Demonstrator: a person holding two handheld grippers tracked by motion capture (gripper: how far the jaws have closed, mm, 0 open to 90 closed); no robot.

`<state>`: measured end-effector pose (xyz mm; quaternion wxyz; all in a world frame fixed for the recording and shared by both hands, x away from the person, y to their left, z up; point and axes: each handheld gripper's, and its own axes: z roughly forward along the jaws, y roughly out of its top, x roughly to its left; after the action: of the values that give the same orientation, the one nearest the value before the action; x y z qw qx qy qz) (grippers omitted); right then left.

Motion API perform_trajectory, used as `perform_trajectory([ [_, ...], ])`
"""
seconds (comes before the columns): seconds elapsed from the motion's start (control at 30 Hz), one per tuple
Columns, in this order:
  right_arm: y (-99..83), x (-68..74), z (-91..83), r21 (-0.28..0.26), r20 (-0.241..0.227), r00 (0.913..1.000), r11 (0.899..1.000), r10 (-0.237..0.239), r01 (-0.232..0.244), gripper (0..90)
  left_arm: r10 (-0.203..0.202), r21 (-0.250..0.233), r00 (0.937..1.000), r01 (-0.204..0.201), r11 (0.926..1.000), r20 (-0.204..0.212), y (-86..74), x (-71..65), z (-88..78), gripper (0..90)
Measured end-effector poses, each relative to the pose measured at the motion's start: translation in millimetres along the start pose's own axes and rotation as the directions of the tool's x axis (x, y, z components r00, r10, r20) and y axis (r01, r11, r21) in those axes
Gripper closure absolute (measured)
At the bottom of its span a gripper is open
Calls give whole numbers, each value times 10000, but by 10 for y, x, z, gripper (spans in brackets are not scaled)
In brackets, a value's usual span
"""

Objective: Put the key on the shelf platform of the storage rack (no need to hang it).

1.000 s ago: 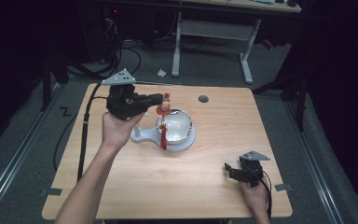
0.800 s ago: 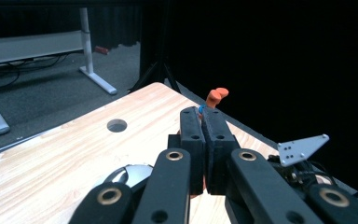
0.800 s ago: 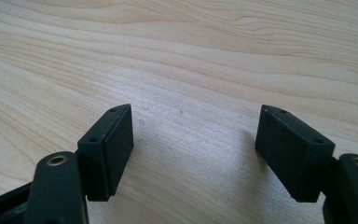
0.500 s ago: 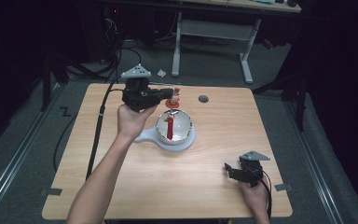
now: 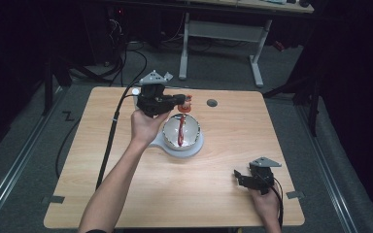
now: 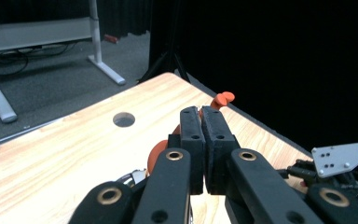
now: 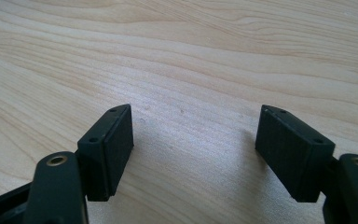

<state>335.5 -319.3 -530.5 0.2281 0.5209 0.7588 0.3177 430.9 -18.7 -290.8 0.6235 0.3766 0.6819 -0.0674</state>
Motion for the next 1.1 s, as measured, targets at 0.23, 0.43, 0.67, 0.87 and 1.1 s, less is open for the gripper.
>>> perform_trajectory([
  [0.23, -1, 1, 0, 1, 8, 10000, 10000, -3, 3, 280, -179, 136, 9997, 181, 9997, -141, -67, 92, 42, 888],
  [0.43, -1, 1, 0, 2, 8, 10000, 10000, -6, 6, 280, -177, 224, 9996, 182, 9996, -213, -96, 178, 86, 888],
  [0.67, -1, 1, 0, 2, 8, 10000, 10000, -6, 6, 280, -364, 317, 9983, 379, 9988, -450, -140, 261, 146, 888],
  [0.87, -1, 1, 0, 2, 9, 10000, 10000, -2, 2, 280, -394, 396, 9974, 418, 9983, -599, -175, 350, 183, 888],
  [1.1, -1, 1, 0, 2, 8, 10000, 10000, 0, 0, 280, -453, 427, 9958, 488, 9979, -795, -216, 478, 224, 888],
])
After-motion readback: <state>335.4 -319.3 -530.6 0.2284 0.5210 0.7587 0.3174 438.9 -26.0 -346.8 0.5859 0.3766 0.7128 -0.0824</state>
